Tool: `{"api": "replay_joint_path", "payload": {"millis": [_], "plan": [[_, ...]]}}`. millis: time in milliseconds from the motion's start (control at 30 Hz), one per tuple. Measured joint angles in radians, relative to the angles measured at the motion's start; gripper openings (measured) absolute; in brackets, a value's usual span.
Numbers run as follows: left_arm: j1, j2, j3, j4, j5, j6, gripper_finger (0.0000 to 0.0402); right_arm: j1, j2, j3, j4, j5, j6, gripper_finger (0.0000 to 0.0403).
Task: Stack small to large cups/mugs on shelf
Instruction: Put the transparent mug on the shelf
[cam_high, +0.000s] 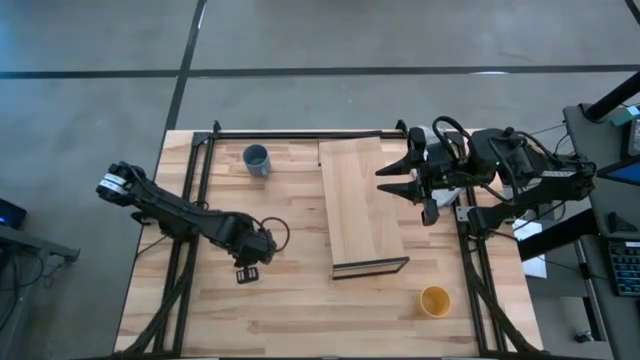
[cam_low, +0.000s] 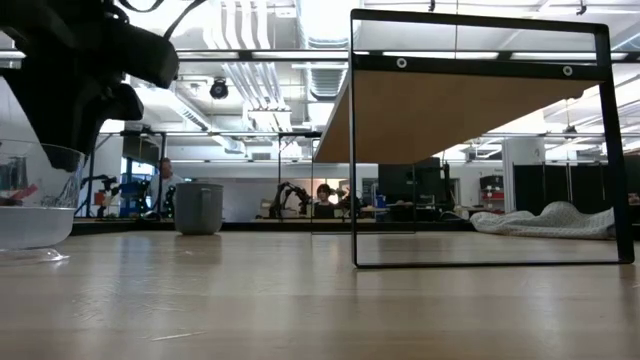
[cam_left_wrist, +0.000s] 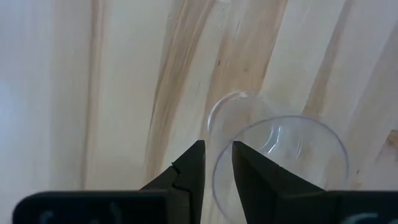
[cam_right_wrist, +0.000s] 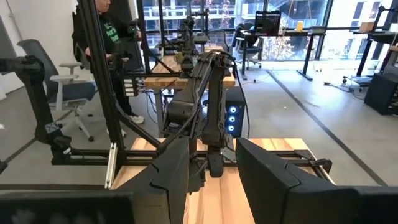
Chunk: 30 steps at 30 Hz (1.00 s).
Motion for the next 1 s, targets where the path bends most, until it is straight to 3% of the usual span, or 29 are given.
{"api": "replay_joint_path", "payload": {"millis": [133, 300, 500, 733, 1000], "plan": [[0.0, 0.0, -0.032, 0.029, 0.004, -0.003, 0.0055, 0.0, 0.0, 0.0, 0.0, 0.0, 0.0, 0.0127], [0.002, -0.002, -0.04, 0.028, 0.006, -0.004, 0.0006, 0.0, 0.0, 0.0, 0.0, 0.0, 0.0, 0.0127], [0.024, -0.002, 0.014, 0.027, 0.006, -0.002, 0.0001, 0.0, 0.0, 0.0, 0.0, 0.0, 0.004, 0.0127], [0.09, -0.005, 0.191, 0.005, -0.04, 0.134, 0.0001, 0.0, 0.0, 0.0, 0.0, 0.0, 0.027, 0.0127], [0.256, 0.004, 0.5, -0.098, -0.28, 0.451, 0.0, 0.0, 0.0, 0.0, 0.0, 0.0, 0.027, 0.0127]]}}
